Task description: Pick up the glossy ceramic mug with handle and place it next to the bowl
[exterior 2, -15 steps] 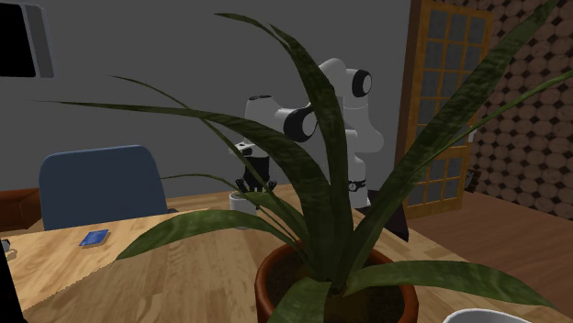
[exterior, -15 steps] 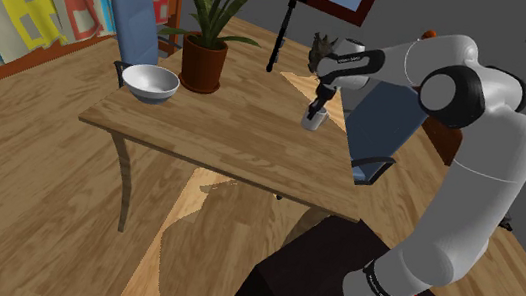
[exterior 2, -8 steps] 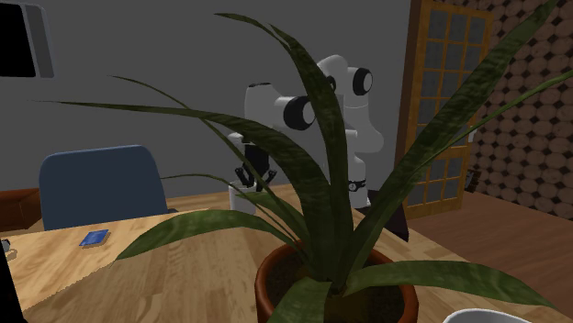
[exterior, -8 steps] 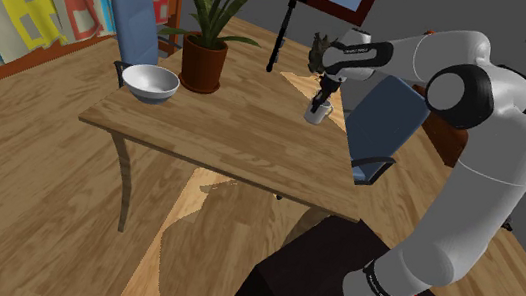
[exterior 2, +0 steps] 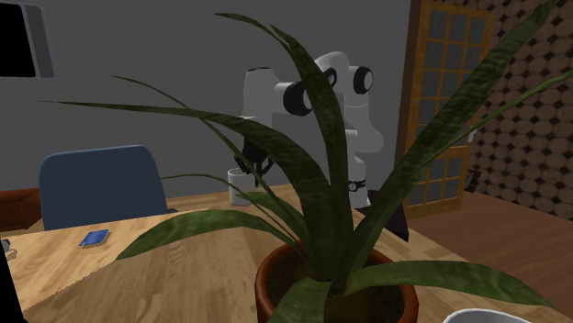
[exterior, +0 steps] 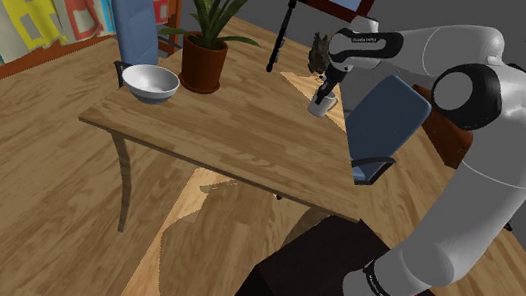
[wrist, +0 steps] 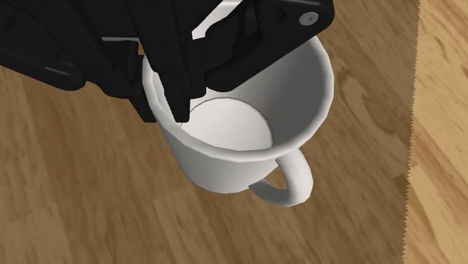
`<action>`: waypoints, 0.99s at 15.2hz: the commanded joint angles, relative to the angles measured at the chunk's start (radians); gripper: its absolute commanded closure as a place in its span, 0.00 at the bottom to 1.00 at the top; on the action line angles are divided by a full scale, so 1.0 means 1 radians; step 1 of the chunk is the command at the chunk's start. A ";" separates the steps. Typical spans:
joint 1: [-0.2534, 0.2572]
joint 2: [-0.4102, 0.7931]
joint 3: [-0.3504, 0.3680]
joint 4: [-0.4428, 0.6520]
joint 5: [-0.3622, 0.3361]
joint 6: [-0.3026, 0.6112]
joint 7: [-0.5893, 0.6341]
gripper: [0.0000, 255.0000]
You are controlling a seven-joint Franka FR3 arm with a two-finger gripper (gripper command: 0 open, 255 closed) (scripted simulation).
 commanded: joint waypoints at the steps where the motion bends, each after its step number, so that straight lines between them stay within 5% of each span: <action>1: 0.001 -0.006 -0.001 0.017 -0.003 -0.023 0.003 1.00; 15: -0.002 -0.029 -0.006 0.174 -0.013 -0.202 0.008 1.00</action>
